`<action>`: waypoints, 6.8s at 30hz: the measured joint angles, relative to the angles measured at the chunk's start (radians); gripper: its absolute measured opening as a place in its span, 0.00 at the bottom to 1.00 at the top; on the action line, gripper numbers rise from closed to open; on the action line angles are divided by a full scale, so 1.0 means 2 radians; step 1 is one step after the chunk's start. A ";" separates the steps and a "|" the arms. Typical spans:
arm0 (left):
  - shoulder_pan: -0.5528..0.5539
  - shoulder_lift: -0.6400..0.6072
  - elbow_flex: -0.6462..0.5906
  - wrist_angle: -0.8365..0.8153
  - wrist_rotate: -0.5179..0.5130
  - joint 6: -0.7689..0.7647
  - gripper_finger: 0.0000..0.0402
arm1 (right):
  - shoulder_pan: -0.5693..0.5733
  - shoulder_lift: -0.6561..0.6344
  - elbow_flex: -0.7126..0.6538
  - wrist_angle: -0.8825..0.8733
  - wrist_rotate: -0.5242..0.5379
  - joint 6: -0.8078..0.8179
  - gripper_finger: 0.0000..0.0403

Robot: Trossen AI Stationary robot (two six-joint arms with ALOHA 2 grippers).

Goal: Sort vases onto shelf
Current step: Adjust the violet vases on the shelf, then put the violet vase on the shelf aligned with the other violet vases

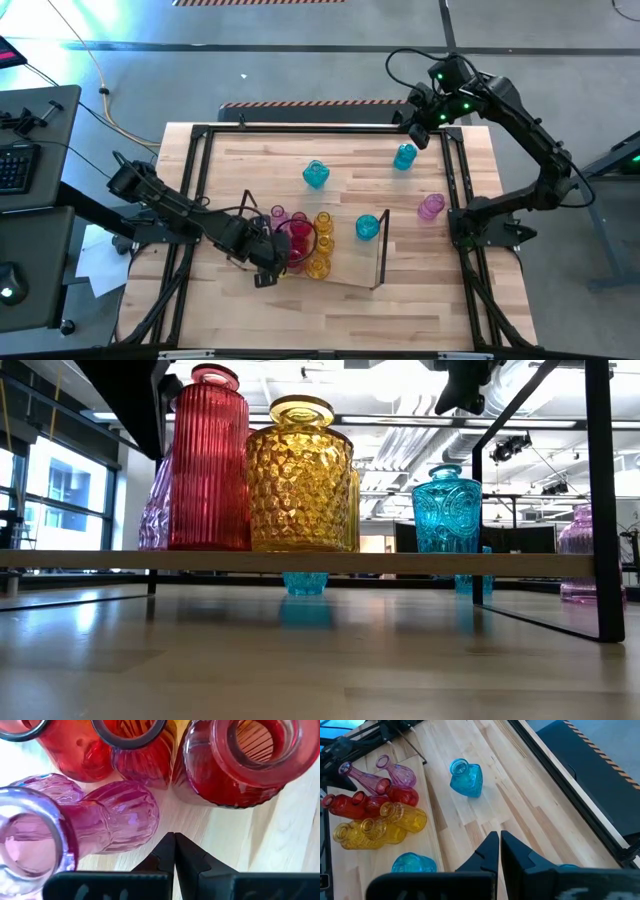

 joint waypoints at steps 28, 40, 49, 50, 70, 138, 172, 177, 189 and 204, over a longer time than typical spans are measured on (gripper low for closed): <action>-0.002 0.000 0.000 -0.019 -0.050 -0.045 0.00 | 0.001 0.000 0.000 -0.002 -0.006 0.004 0.00; -0.002 0.000 0.000 -0.022 -0.061 -0.062 0.00 | 0.001 0.000 0.000 -0.005 -0.008 0.003 0.00; -0.010 0.000 0.006 -0.022 -0.025 -0.085 0.00 | 0.001 0.000 0.000 -0.012 -0.008 0.001 0.00; -0.014 0.000 0.012 -0.022 -0.013 -0.086 0.00 | 0.001 0.000 0.000 -0.013 -0.008 0.000 0.00; -0.007 -0.045 0.355 -0.295 -0.196 -0.045 0.00 | 0.019 -0.022 -0.002 -0.171 -0.021 -0.037 0.00; 0.075 -0.449 -0.023 -0.238 -0.287 -0.101 0.00 | 0.114 -0.155 -0.402 -0.044 0.093 0.346 0.37; 0.075 -0.449 -0.023 -0.238 -0.283 -0.082 0.00 | 0.212 -0.153 -0.152 -0.100 0.193 0.444 0.01; 0.075 -0.449 -0.023 -0.238 -0.283 -0.082 0.00 | 0.262 -0.130 -0.078 -0.034 0.218 0.474 0.00; 0.075 -0.449 -0.023 -0.238 -0.283 -0.082 0.00 | 0.362 0.113 0.147 0.071 0.182 0.409 0.00; 0.075 -0.450 -0.023 -0.276 -0.273 -0.122 0.00 | 0.400 0.304 0.277 0.202 0.037 0.393 0.00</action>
